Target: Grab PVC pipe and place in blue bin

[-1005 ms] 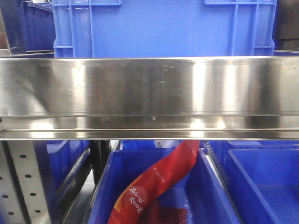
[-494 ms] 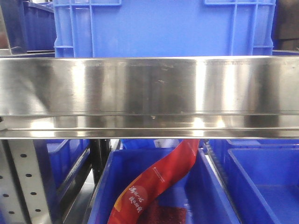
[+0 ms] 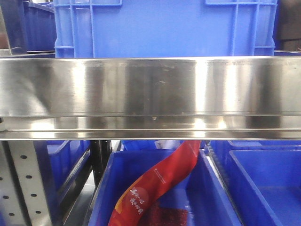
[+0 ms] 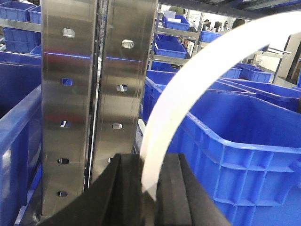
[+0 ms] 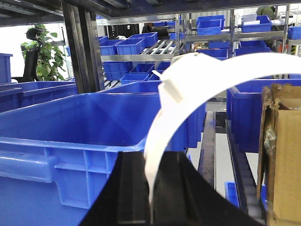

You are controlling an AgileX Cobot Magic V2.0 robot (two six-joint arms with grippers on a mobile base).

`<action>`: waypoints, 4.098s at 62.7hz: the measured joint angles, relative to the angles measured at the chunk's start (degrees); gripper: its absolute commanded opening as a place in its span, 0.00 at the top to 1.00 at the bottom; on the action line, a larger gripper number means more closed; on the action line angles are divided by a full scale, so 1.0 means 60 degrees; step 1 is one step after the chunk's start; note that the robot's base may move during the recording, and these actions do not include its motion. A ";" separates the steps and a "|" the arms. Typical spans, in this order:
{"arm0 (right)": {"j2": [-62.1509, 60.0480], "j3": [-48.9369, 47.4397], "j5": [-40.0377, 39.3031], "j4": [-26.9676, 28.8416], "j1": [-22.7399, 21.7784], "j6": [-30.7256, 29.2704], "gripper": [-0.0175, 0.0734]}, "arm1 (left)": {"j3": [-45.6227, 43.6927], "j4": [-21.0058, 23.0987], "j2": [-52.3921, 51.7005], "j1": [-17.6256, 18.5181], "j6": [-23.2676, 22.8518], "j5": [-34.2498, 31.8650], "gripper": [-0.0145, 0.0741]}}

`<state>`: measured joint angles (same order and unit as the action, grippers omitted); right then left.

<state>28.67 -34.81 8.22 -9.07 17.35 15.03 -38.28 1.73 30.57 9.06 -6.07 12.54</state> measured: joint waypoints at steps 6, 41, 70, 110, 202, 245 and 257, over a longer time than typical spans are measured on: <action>0.0000 0.0000 0.0000 0.0020 0.0000 0.0000 0.99 | 0.0000 0.0000 0.0000 0.0000 0.0000 0.0000 0.96; 0.0848 -0.1231 0.0100 -0.0117 0.0505 0.0000 0.99 | -0.1703 -0.0162 0.0509 0.0106 0.0248 0.1040 0.96; 0.3948 -0.2871 -0.0053 -0.0153 0.1986 0.0000 0.99 | -0.3235 -0.0185 0.2816 0.2233 0.0325 0.1065 0.96; 0.7042 -0.4904 -0.0206 -0.0177 0.2279 0.0000 0.99 | -0.8222 -0.0146 0.8420 0.3324 0.0325 0.0603 0.96; 0.8667 -0.6011 -0.0363 -0.0098 0.2442 -0.0009 0.43 | -0.8643 0.0113 1.0529 0.3324 0.0325 -0.0513 0.30; 0.8667 -0.6011 -0.0197 -0.0080 0.2442 -0.0009 0.58 | -0.8650 0.0113 1.0529 0.3324 0.0325 -0.0215 0.45; 0.8667 -0.6011 -0.0074 0.0024 0.2442 -0.0009 0.91 | -0.8665 0.0113 1.0490 0.3408 0.0325 0.0011 0.93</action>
<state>80.67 -70.87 7.78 -8.92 32.00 14.98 -90.27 2.41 93.51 29.51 -4.12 12.61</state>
